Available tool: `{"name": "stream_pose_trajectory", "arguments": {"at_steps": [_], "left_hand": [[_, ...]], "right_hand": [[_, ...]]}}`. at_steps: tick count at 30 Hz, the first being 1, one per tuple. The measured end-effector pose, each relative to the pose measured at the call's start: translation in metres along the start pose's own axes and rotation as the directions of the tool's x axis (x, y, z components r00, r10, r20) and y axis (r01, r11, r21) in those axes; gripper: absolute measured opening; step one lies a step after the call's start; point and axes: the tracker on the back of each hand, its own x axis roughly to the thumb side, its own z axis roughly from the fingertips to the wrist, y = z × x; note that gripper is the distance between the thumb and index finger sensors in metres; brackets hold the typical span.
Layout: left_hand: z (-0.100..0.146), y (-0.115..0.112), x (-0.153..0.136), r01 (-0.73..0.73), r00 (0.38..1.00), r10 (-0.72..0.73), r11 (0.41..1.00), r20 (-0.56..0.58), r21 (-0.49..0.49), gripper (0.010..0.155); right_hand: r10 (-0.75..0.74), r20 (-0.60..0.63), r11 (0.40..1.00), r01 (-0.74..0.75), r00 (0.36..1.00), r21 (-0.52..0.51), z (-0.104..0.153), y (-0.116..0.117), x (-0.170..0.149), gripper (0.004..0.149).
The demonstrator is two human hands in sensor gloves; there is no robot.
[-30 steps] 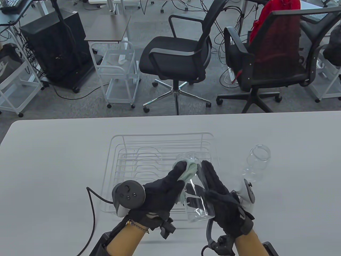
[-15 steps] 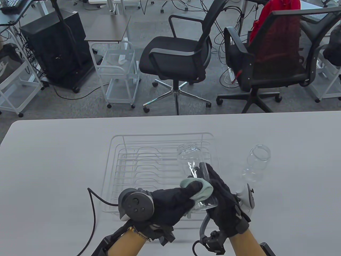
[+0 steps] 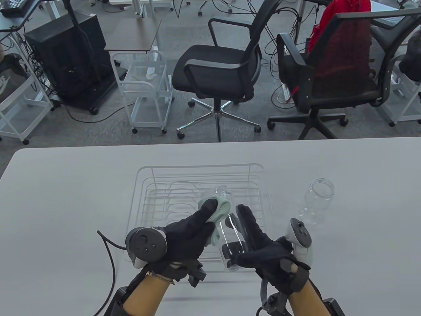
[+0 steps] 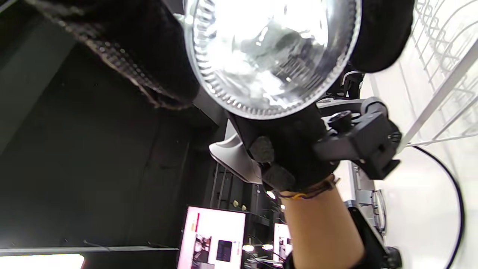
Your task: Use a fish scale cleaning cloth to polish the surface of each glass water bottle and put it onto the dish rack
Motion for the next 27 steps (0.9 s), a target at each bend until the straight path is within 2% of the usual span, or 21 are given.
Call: {"name": "stream_pose_trajectory", "arguments": {"at_steps": [2, 4, 6, 7, 9, 11, 12, 13, 15, 16, 17, 19, 21, 25, 27], "left_hand": [[0.000, 0.003, -0.001, -0.006, 1.000, 0.006, 1.000, 0.011, 0.004, 0.052], [-0.001, 0.008, -0.001, -0.009, 1.000, 0.008, 1.000, 0.014, 0.029, 0.051], [-0.004, 0.018, 0.001, -0.023, 1.000, 0.023, 0.999, 0.009, 0.039, 0.050], [-0.004, 0.022, 0.001, -0.028, 1.000, 0.028, 0.999, 0.005, 0.045, 0.050], [-0.005, 0.036, 0.003, -0.065, 0.998, 0.065, 0.995, 0.004, 0.076, 0.050], [-0.005, 0.050, 0.004, -0.088, 0.996, 0.087, 0.990, 0.009, 0.108, 0.050], [-0.005, 0.057, 0.005, -0.095, 0.995, 0.094, 0.988, 0.014, 0.123, 0.050], [-0.005, 0.062, 0.005, -0.099, 0.995, 0.098, 0.986, 0.017, 0.135, 0.050], [-0.004, 0.077, 0.007, -0.100, 0.995, 0.097, 0.979, 0.030, 0.177, 0.050], [-0.004, 0.080, 0.007, -0.097, 0.995, 0.093, 0.977, 0.032, 0.189, 0.050], [-0.004, 0.085, 0.007, -0.097, 0.995, 0.092, 0.974, 0.035, 0.204, 0.050], [-0.002, 0.092, 0.006, -0.110, 0.994, 0.104, 0.970, 0.036, 0.219, 0.050], [-0.002, 0.095, 0.004, -0.120, 0.993, 0.116, 0.968, 0.031, 0.222, 0.050], [-0.001, 0.097, 0.001, -0.126, 0.992, 0.125, 0.967, 0.021, 0.220, 0.051], [-0.001, 0.097, 0.002, -0.125, 0.992, 0.124, 0.971, 0.016, 0.205, 0.051]], "right_hand": [[0.077, 0.013, 0.996, -0.077, 0.997, -0.038, 0.001, -0.001, 0.003, 0.105], [0.142, 0.025, 0.979, -0.137, 0.990, -0.153, 0.004, -0.002, 0.008, 0.101], [0.226, 0.037, 0.928, -0.203, 0.974, -0.312, 0.009, -0.002, 0.020, 0.095], [0.266, 0.028, 0.903, -0.239, 0.964, -0.357, 0.010, -0.003, 0.024, 0.092], [0.472, -0.039, 0.752, -0.426, 0.881, -0.503, 0.015, -0.006, 0.042, 0.085], [0.602, -0.113, 0.630, -0.557, 0.790, -0.542, 0.015, -0.011, 0.057, 0.078], [0.610, -0.158, 0.601, -0.584, 0.776, -0.546, 0.015, -0.013, 0.062, 0.075], [0.601, -0.171, 0.592, -0.579, 0.781, -0.560, 0.013, -0.014, 0.066, 0.074], [0.623, -0.185, 0.536, -0.587, 0.760, -0.607, 0.006, -0.016, 0.075, 0.075], [0.638, -0.191, 0.523, -0.601, 0.746, -0.604, 0.002, -0.015, 0.077, 0.074], [0.682, -0.228, 0.489, -0.665, 0.695, -0.564, -0.005, -0.012, 0.079, 0.075], [0.778, -0.297, 0.377, -0.789, 0.554, -0.485, -0.019, -0.004, 0.079, 0.079], [0.820, -0.314, 0.336, -0.846, 0.479, -0.414, -0.033, 0.003, 0.073, 0.082], [0.833, -0.290, 0.354, -0.857, 0.471, -0.374, -0.056, 0.013, 0.054, 0.083], [0.846, -0.274, 0.358, -0.869, 0.457, -0.342, -0.065, 0.017, 0.044, 0.077]]}}
